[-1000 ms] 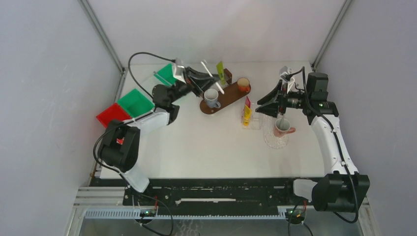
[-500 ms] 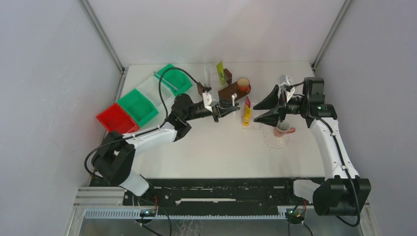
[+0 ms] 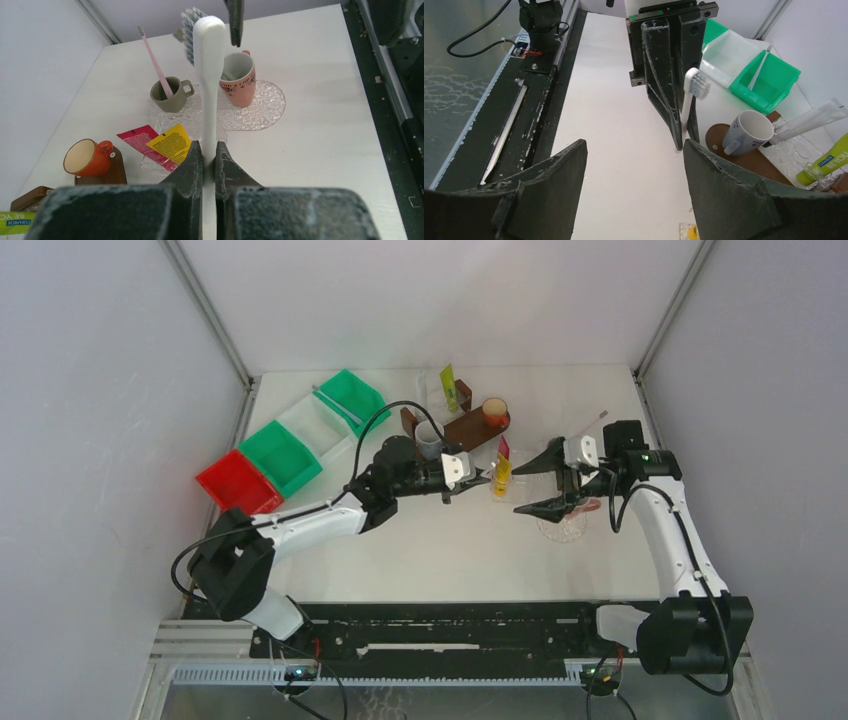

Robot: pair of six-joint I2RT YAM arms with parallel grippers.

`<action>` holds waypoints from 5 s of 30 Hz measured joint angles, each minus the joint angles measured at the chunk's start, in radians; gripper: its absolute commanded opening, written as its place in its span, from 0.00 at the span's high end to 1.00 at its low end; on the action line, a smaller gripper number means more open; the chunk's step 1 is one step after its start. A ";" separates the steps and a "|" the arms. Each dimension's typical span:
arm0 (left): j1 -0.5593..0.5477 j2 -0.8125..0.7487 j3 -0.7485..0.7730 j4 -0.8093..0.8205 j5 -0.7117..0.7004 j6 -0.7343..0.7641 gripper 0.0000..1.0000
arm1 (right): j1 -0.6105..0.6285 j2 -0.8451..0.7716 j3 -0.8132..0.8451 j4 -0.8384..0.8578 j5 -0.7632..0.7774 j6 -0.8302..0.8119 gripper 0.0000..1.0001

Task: Prepare toiletry sets of a toothbrush and toothpaste on the tray
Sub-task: Pick up the toothbrush from the storage box, then place the toothbrush in the cup.

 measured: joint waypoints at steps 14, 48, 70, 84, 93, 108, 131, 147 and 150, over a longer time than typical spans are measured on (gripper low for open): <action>-0.045 0.004 0.000 -0.054 0.024 0.122 1.00 | 0.039 0.040 -0.006 0.073 0.002 0.068 0.34; -0.051 0.056 0.089 -0.230 0.080 0.151 0.96 | 0.195 -0.038 -0.157 0.728 0.199 0.710 0.95; -0.031 -0.083 -0.018 -0.040 -0.029 0.109 0.17 | 0.146 -0.038 -0.156 0.776 0.202 0.886 1.00; 0.130 -0.204 -0.194 0.260 -0.395 -0.211 0.08 | 0.100 -0.034 -0.086 0.892 0.254 1.134 1.00; 0.249 -0.220 -0.223 0.283 -0.592 -0.436 0.07 | 0.069 0.138 0.206 0.953 0.443 1.280 1.00; 0.275 -0.227 -0.262 0.319 -0.619 -0.540 0.07 | 0.087 0.501 0.405 1.088 0.963 1.523 1.00; 0.285 -0.229 -0.266 0.344 -0.618 -0.557 0.06 | 0.106 0.784 0.584 1.098 1.193 1.629 1.00; 0.288 -0.229 -0.267 0.351 -0.617 -0.566 0.06 | 0.106 0.886 0.618 1.076 1.194 1.622 0.83; 0.289 -0.230 -0.268 0.351 -0.617 -0.566 0.06 | 0.106 0.893 0.625 1.076 1.194 1.622 0.81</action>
